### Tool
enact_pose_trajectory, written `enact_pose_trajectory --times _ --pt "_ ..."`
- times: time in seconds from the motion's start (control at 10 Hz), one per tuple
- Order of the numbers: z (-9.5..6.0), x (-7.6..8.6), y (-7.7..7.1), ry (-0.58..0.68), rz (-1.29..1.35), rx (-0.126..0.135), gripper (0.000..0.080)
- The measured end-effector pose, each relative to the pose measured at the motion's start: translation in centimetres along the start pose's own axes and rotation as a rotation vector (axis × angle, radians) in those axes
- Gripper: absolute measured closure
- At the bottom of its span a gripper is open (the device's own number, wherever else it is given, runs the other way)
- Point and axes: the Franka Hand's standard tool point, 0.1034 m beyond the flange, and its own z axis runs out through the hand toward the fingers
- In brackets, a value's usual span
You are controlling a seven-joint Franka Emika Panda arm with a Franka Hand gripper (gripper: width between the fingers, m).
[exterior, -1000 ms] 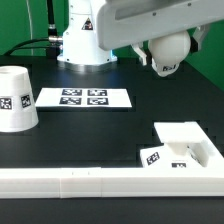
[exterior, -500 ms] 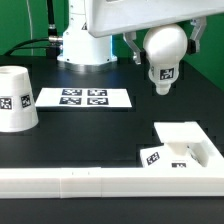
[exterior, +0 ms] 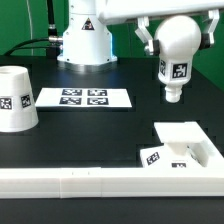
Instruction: Assemble lamp
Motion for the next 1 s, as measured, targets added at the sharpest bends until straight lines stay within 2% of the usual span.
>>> enact_pose_trajectory --times 0.1,0.2,0.3,0.6,0.7,1.0 --pt "0.3 -0.5 0.4 0.062 -0.001 -0.018 0.0223" --pt "0.4 -0.8 0.5 0.080 -0.001 -0.024 0.0223" --pt "0.5 -0.8 0.4 0.073 -0.002 -0.022 0.0223" --pt "1.6 1.6 -0.1 0.052 -0.084 -0.011 0.0223" --pt "1.8 2.1 -0.4 0.024 -0.085 0.000 0.0223" --pt "1.8 2.1 -0.4 0.027 -0.083 -0.001 0.0223"
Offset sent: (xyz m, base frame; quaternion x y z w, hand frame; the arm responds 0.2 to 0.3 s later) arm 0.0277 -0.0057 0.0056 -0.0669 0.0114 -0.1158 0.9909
